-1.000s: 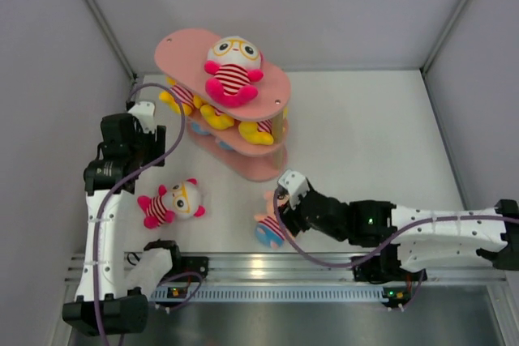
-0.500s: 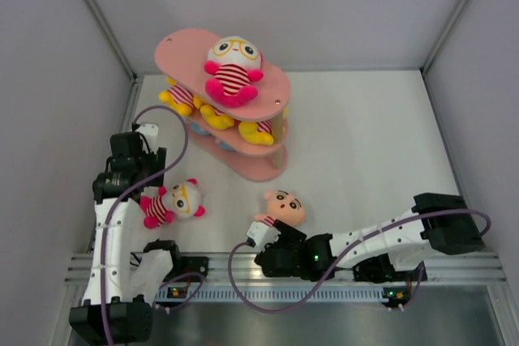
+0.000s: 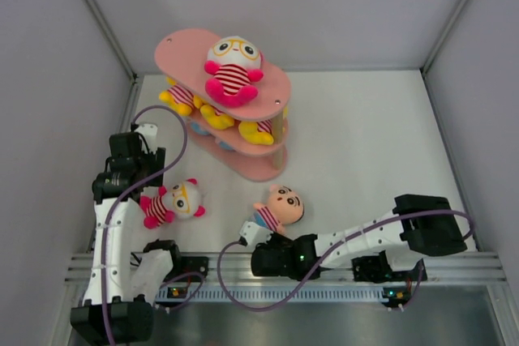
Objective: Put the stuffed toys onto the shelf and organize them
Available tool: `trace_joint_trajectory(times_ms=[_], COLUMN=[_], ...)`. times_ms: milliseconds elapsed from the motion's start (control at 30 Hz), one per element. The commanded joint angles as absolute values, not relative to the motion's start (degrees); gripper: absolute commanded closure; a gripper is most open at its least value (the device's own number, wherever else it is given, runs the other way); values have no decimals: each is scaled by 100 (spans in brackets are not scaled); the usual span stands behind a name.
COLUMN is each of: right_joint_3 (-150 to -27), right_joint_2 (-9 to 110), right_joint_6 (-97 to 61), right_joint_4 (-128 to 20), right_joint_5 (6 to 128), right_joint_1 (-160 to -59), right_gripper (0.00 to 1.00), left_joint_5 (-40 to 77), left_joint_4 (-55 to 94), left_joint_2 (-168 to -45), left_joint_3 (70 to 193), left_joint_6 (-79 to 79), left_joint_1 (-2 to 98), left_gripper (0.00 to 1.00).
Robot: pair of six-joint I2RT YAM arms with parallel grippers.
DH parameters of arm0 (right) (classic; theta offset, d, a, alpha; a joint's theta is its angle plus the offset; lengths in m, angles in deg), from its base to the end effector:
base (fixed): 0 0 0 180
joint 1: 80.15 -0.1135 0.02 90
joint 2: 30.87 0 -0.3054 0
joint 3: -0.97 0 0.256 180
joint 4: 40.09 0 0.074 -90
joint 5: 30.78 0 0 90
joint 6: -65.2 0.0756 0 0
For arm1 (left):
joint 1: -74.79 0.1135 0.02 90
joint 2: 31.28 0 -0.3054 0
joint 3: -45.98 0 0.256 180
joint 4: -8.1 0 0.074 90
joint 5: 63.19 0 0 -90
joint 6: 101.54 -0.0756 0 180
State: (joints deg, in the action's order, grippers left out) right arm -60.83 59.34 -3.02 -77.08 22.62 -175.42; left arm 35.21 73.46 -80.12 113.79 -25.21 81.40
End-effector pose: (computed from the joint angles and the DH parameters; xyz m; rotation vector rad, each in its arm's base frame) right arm 0.0171 0.3052 0.1746 -1.2880 2.0124 0.0316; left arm 0.1614 0.0298 0.3189 0.0772 2.3952 0.3419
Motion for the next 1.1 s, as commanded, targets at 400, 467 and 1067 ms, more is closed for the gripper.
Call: trace_joint_trajectory(times_ms=[400, 467, 1067], right_joint_3=[-7692, -7422, -6751], right_joint_2=[5702, 5536, 6440], right_joint_6=[-2524, -1937, -730], right_joint_4=[-7666, -7676, -7254], right_joint_5=[3109, 3084, 2785], right_joint_1=[-16936, -16936, -16673], right_gripper=[96, 75, 100], left_joint_5=[3463, 3411, 3375], left_joint_4=[7289, 7289, 7289], left_joint_2=[-7901, -7892, -7927], left_joint_3=[11411, 11394, 11464], left_joint_6=[-2604, -2612, -2621], left_joint_1=[8182, 8182, 8190], left_gripper=[30, 30, 30])
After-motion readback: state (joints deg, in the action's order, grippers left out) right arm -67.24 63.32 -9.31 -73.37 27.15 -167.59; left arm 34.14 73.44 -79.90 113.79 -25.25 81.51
